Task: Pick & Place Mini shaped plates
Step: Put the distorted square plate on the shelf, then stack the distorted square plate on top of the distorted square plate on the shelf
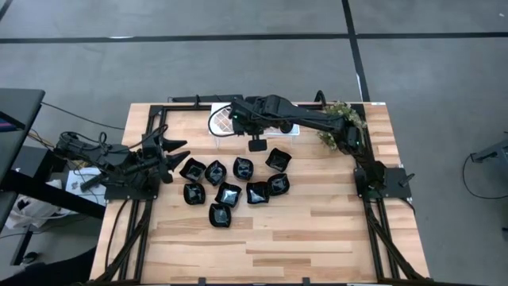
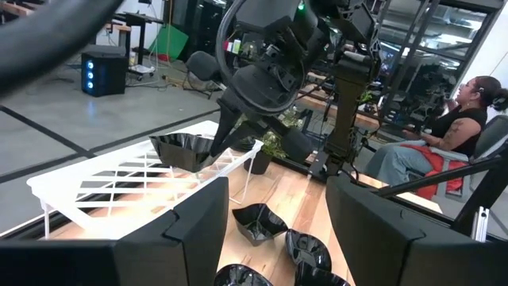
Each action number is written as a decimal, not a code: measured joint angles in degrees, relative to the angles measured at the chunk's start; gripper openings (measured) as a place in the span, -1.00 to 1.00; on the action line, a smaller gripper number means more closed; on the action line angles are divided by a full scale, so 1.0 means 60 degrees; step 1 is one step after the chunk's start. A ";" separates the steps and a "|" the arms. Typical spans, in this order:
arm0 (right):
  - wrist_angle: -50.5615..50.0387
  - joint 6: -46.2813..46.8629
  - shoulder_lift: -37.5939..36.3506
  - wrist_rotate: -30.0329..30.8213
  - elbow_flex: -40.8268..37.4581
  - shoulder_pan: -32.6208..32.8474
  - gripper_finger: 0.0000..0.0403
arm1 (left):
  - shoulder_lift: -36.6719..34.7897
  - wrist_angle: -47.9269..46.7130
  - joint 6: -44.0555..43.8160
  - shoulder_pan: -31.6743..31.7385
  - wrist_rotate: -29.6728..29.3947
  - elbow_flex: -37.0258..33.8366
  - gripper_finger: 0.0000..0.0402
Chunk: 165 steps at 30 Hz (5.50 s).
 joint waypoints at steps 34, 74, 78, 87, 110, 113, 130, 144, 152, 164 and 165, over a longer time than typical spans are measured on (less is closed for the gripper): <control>0.0313 0.0076 -0.0055 0.0297 -0.0699 0.0078 -0.90 | 0.0000 0.0062 0.0000 0.0000 0.0001 0.0000 0.07; -0.1685 0.0586 -0.0743 0.0541 0.0209 0.1205 -0.54 | -0.0004 0.0069 0.0004 0.0003 -0.0003 0.0004 0.07; -0.2262 0.1131 -0.1103 0.0505 0.0211 0.1495 -0.54 | 0.0010 0.0072 0.0004 0.0004 -0.0005 0.0007 0.07; -0.2540 0.2771 -0.2078 -0.0911 0.0204 0.1910 -0.54 | 0.0094 0.0069 0.0000 0.0004 0.0001 0.0007 0.07; -0.2495 0.3716 -0.2382 -0.2548 -0.0675 0.2781 -0.54 | 0.0106 0.0179 0.0000 0.0004 -0.0002 0.0007 0.07; -0.2517 0.4058 -0.2350 -0.2934 -0.1649 0.2857 -0.54 | 0.0106 0.0215 0.0000 0.0004 0.0001 0.0007 0.07; 0.0417 0.5491 -0.3587 -0.2762 -0.8445 0.3920 -0.55 | 0.0105 0.0335 -0.0004 0.0004 0.0001 0.0007 0.07; 0.2185 0.6339 -0.6217 -0.2168 -0.9384 0.3399 -0.65 | 0.0106 0.0467 -0.0004 0.0002 0.0001 0.0007 0.07; 0.2705 0.6406 -0.6288 -0.2270 -0.9774 0.3196 -0.65 | 0.0106 0.0498 -0.0004 0.0004 0.0001 0.0004 0.07; 0.4776 0.6433 -0.6532 -0.2748 -1.2074 0.3464 -0.65 | 0.0106 0.0506 -0.0004 0.0002 0.0001 0.0004 0.07; 0.4877 0.6293 -0.6532 -0.2746 -1.2087 0.3462 -0.65 | 0.0106 0.0506 -0.0004 0.0004 0.0001 0.0004 0.07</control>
